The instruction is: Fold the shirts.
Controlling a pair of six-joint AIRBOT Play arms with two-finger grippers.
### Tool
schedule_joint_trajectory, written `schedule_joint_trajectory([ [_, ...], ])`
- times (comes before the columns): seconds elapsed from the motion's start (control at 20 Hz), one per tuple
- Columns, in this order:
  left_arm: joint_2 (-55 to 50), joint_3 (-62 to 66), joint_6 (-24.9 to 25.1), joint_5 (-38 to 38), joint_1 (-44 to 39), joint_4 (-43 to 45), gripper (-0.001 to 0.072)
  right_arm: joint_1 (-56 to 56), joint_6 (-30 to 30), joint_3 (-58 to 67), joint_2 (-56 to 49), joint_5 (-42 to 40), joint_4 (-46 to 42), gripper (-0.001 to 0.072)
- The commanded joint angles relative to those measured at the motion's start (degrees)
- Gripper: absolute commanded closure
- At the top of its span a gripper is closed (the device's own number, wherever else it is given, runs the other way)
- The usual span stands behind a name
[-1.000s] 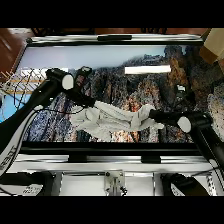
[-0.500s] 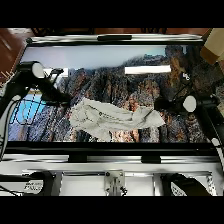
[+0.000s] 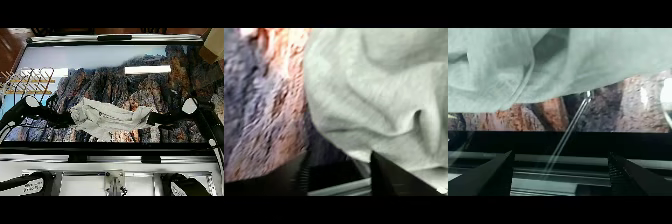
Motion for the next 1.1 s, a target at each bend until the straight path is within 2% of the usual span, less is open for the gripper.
schedule_joint_trajectory([
  [0.0, 0.2, -2.8, 0.4, 10.6, -1.6, -3.3, 0.0460, 3.7, 5.3, -4.7, 0.0, -6.3, 2.5, 0.0031],
  [0.05, 0.2, -2.6, 0.4, 11.0, -1.6, -3.3, 0.0576, 5.3, 7.1, -6.2, 0.0, -8.7, 2.4, 0.0031],
  [0.1, 0.3, -2.3, 0.8, 11.0, -1.4, -3.2, 0.0657, 6.7, 8.4, -7.4, 0.0, -10.7, 2.5, 0.0031],
  [0.15, 0.5, -1.9, 1.8, 10.5, -1.3, -3.2, 0.0674, 7.8, 9.4, -8.3, 0.0, -12.4, 2.4, 0.0031],
  [0.4, 2.0, -0.2, 4.5, 8.5, -1.0, -2.8, 0.0675, 8.7, 15.7, -9.8, -1.8, -20.4, 3.2, 0.0031],
  [0.65, 4.7, -0.2, 4.7, 8.3, -1.0, -2.8, 0.0676, 15.2, 13.8, -9.8, -9.2, -27.5, 13.2, 0.0031],
  [0.8, 5.8, -0.1, 4.7, 7.6, -1.0, -2.8, 0.0676, 20.7, 16.2, -9.8, -11.7, -31.9, 12.3, 0.0032],
  [0.85, 5.9, -0.1, 4.7, 6.9, -1.0, -2.8, 0.0676, 21.2, 17.6, -9.8, -12.1, -33.5, 12.4, 0.0068],
  [0.9, 6.0, -0.1, 4.7, 6.3, -0.9, -2.8, 0.0676, 21.4, 18.6, -9.8, -12.1, -35.3, 12.3, 0.0159],
  [1.0, 6.1, -0.1, 4.7, 5.4, -0.9, -2.8, 0.0676, 21.5, 19.9, -9.8, -12.1, -38.0, 13.6, 0.0505],
  [1.05, 6.2, -0.1, 4.7, 5.2, -0.9, -2.8, 0.0676, 21.5, 19.9, -9.8, -12.1, -38.3, 14.8, 0.0608],
])
